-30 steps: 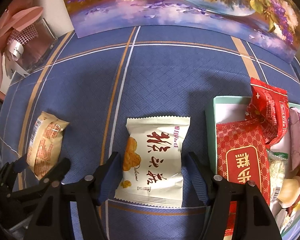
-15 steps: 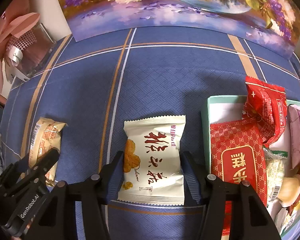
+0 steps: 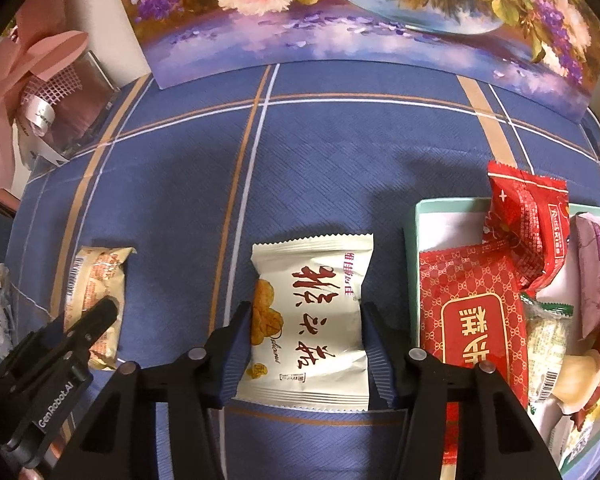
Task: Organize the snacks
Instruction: 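Lift both packs and carry them toward the white tray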
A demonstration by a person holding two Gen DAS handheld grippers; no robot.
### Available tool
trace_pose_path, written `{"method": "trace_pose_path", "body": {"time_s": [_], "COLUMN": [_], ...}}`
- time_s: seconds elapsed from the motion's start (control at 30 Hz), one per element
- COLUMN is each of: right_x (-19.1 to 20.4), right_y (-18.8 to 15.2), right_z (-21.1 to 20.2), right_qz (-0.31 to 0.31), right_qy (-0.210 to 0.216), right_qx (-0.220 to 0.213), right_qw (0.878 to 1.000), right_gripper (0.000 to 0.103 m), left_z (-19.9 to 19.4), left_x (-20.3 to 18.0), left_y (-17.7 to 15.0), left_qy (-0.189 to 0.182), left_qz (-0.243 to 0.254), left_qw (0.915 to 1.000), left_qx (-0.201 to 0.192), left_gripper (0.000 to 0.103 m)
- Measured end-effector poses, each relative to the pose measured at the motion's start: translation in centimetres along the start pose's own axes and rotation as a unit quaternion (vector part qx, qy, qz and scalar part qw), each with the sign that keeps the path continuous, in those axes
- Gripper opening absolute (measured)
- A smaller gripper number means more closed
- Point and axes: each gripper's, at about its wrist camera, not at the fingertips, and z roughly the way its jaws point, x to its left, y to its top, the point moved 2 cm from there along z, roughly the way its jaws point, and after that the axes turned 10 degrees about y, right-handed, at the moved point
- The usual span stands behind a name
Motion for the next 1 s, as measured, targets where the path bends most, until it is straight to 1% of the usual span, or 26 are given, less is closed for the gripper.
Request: {"method": "trace_pose_path", "body": {"time_s": [0.2, 0.43, 0.77, 1.0], "right_x": [0.3, 0.6, 1.3, 1.2], "right_y": [-0.2, -0.7, -1.4, -2.4], "right_z": [-1.4, -3.7, -8.0, -11.2], "right_qz": [-0.002, -0.001, 0.016, 0.032], "right_qy": [0.01, 0.02, 0.042, 0.056], "right_qx": [-0.007, -0.017, -0.035, -0.051], "right_qw": [1.0, 1.0, 0.998, 0.997], "right_gripper": [0.056, 0.056, 0.056, 0.056], "left_z": [-0.6, -2.5, -7.4, -11.3], "left_x": [0.6, 1.6, 2.4, 1.8], "left_y": [0.1, 0.6, 1.3, 1.3], "left_qy": [-0.005, -0.013, -0.028, -0.048], "left_qz": [-0.014, -0.033, -0.055, -0.073], "left_qw": [0.9999, 0.9993, 0.9976, 0.9952], "left_qx": [-0.001, -0.011, -0.032, -0.043], "left_gripper": [0.04, 0.039, 0.039, 0.039]}}
